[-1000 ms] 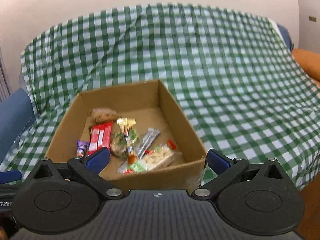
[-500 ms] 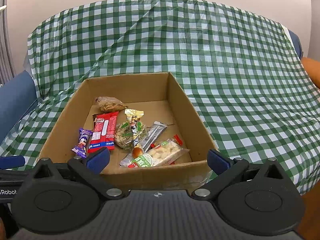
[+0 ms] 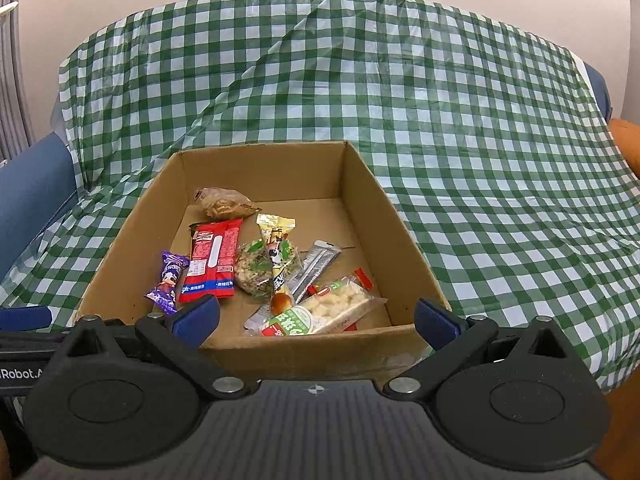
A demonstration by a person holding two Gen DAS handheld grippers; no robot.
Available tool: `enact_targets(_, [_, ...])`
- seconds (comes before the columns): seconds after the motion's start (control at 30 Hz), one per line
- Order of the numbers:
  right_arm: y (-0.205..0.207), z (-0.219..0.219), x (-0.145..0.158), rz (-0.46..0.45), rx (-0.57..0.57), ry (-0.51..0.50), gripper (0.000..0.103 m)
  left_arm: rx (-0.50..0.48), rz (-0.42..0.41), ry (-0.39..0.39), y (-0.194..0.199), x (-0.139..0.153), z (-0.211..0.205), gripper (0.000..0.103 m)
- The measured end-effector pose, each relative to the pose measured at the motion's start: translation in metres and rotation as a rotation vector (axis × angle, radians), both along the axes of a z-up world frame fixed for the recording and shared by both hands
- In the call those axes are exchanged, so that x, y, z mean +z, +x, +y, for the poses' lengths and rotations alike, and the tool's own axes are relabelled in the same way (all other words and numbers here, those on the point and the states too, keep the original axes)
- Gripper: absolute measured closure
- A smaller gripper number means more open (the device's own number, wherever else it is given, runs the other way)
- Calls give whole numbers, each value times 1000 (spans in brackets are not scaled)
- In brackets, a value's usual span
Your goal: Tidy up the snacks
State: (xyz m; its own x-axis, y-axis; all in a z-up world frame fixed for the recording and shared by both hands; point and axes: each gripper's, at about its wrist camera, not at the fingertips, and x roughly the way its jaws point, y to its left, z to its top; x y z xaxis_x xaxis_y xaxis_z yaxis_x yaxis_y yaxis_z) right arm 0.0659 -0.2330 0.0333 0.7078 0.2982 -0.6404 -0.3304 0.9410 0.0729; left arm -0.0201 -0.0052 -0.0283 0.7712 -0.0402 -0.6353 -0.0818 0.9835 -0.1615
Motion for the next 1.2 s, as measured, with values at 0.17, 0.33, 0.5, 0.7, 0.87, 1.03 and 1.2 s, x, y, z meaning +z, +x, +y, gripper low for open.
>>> enact_targets(0.17, [0, 0, 0, 0, 1, 0, 1, 1, -1, 1, 0, -1, 0, 1])
enact_targets(0.33, [0, 0, 0, -1, 1, 3, 1, -2, 5, -1, 1, 0, 0, 1])
enact_targets(0.5, [0, 0, 0, -2, 1, 3, 1, -4, -2, 6, 1, 0, 0, 1])
enact_targets(0.7, [0, 0, 0, -1, 0, 3, 1, -6, -6, 7, 1, 0, 0, 1])
enact_targets(0.87, [0, 1, 0, -3, 3, -1, 1, -8, -9, 12, 1, -1, -2, 1])
enact_targets(1.03, [0, 1, 0, -4, 7, 1, 1, -7, -9, 13, 0, -2, -3, 1])
enact_targets(1.2, [0, 0, 0, -5, 6, 3, 1, -9, -16, 19, 0, -1, -5, 1])
